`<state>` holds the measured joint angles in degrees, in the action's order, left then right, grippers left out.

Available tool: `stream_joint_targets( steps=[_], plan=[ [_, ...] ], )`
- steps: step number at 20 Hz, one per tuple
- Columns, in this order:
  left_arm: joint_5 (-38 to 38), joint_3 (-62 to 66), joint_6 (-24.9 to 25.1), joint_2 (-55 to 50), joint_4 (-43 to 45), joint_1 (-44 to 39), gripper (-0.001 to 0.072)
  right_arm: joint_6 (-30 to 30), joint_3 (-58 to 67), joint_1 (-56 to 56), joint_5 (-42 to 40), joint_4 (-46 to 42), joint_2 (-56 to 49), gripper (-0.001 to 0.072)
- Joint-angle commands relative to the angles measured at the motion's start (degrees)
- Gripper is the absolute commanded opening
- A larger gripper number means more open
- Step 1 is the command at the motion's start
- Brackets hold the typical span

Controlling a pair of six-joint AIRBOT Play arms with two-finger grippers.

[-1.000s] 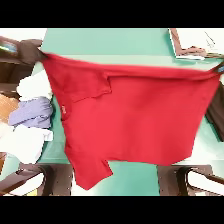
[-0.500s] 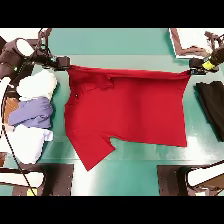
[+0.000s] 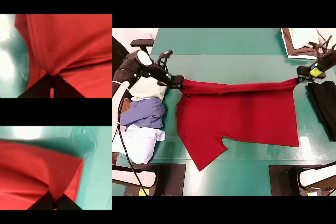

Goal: Fold the shirts.

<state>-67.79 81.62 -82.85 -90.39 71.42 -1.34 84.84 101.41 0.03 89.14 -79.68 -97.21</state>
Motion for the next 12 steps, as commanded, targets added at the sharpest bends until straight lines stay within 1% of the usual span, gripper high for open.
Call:
stream_joint_targets(
  steps=[1,2,3,4,5,7,8,9,10,12],
  plan=[
    [-1.03,-3.02,-0.37,-0.09,-0.26,-0.02,0.0029,0.83,-12.76,0.20,-7.63,0.22,5.18,0.0016],
    [-1.07,-2.99,-1.27,-0.07,-0.26,-0.02,0.0119,1.33,-15.52,0.17,-9.11,0.44,6.08,0.0085],
    [-1.25,-2.99,-1.25,-0.07,-0.28,-0.02,0.0440,1.33,-17.53,0.00,-10.03,0.81,6.67,0.0318],
    [-1.75,-2.99,-1.25,0.17,-0.26,-0.02,0.0495,1.25,-19.10,-0.17,-10.19,1.70,7.30,0.0412],
    [-3.06,-2.99,-1.20,0.94,0.04,-0.02,0.0425,1.25,-20.02,-0.76,-10.08,2.38,8.09,0.0411],
    [-5.55,-3.63,-1.25,4.61,3.30,-0.02,0.0430,0.07,-23.28,-2.32,-9.49,5.27,11.93,0.0410],
    [-5.77,-6.05,-1.68,7.96,5.51,-0.02,0.0431,-0.98,-26.21,-3.50,-9.35,6.84,15.02,0.0410],
    [-5.66,-9.73,-2.75,11.54,6.58,-0.02,0.0431,-1.75,-29.53,-4.66,-9.31,8.44,18.25,0.0410],
    [-5.46,-14.78,-2.78,15.56,6.54,-0.02,0.0431,-2.34,-33.22,-5.97,-9.25,9.86,21.81,0.0410],
    [-5.49,-26.10,-3.61,23.06,3.72,-0.02,0.0431,-2.89,-38.69,-8.11,-9.25,11.52,27.45,0.0410]
  ],
)
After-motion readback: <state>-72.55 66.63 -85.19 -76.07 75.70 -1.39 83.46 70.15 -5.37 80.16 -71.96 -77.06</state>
